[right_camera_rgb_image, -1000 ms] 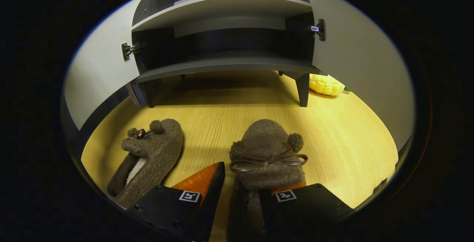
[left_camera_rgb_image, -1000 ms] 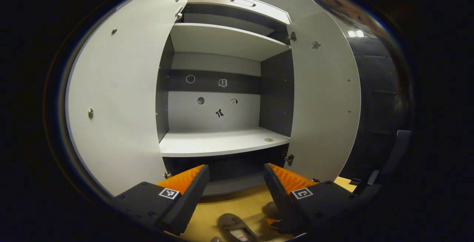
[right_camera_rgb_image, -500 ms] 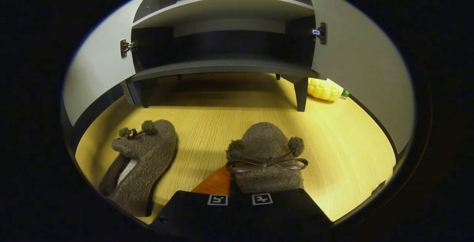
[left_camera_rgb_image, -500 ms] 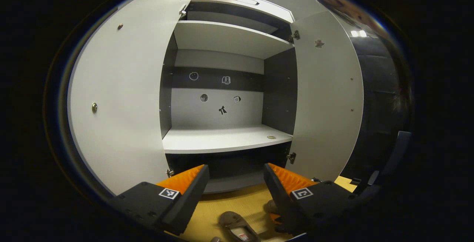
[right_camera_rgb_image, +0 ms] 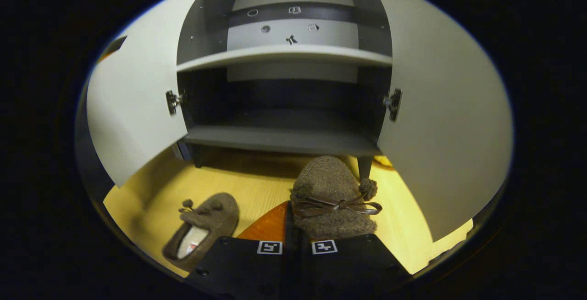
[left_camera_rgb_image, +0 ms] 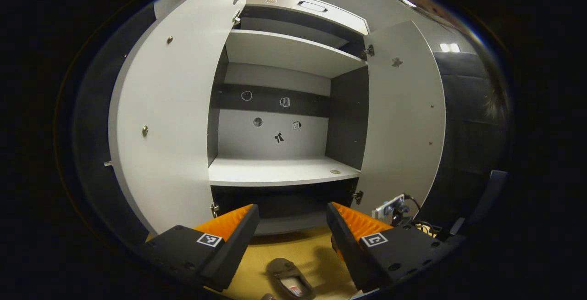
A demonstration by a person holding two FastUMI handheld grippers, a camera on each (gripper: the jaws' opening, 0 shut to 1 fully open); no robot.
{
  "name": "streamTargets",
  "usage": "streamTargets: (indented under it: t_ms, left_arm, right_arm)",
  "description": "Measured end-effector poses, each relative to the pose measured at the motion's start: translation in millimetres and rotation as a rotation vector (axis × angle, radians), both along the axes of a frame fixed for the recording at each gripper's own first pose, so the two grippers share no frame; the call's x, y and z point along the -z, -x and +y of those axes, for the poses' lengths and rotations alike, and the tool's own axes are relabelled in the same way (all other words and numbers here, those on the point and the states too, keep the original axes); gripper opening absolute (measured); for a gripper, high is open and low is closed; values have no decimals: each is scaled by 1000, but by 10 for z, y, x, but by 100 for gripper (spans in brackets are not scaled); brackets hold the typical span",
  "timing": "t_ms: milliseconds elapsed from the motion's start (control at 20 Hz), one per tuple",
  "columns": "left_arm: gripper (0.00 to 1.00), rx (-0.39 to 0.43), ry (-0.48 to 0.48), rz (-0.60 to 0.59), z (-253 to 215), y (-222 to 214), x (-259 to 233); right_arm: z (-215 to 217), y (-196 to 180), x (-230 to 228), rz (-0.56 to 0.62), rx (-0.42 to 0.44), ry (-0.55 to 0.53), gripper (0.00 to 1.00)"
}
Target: Grab one shoe with the right hand and put it into the shoe cabinet, grab the other shoe with the left hand and put it into the shoe cabinet; then close the right door with the right hand and the left door with the left hand.
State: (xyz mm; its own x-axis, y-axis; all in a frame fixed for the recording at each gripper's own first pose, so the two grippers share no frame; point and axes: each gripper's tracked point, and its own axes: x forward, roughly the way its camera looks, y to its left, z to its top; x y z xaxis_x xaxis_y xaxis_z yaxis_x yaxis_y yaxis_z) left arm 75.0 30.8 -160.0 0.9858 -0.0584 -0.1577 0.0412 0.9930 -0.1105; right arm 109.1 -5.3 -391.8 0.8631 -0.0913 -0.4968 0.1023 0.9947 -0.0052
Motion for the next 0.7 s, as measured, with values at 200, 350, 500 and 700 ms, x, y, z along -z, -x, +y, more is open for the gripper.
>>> streamTargets:
  t_ms: [200, 350, 500, 700]
  left_arm:
    - [94, 17, 39, -9, -146, 169, -61]
    - [93, 59, 59, -6, -282, 307, -117]
    - [93, 90, 74, -6, -365, 413, -169]
    - [93, 104, 81, -1, -361, 504, -210]
  right_arm:
    - [6, -242, -736, -111, -16, 31, 9]
    - [36, -449, -1215, -181, -24, 49, 8]
    - [-11, -703, -1627, -232, -15, 59, 8]
    - [-68, -1116, -2114, -285, -19, 68, 8]
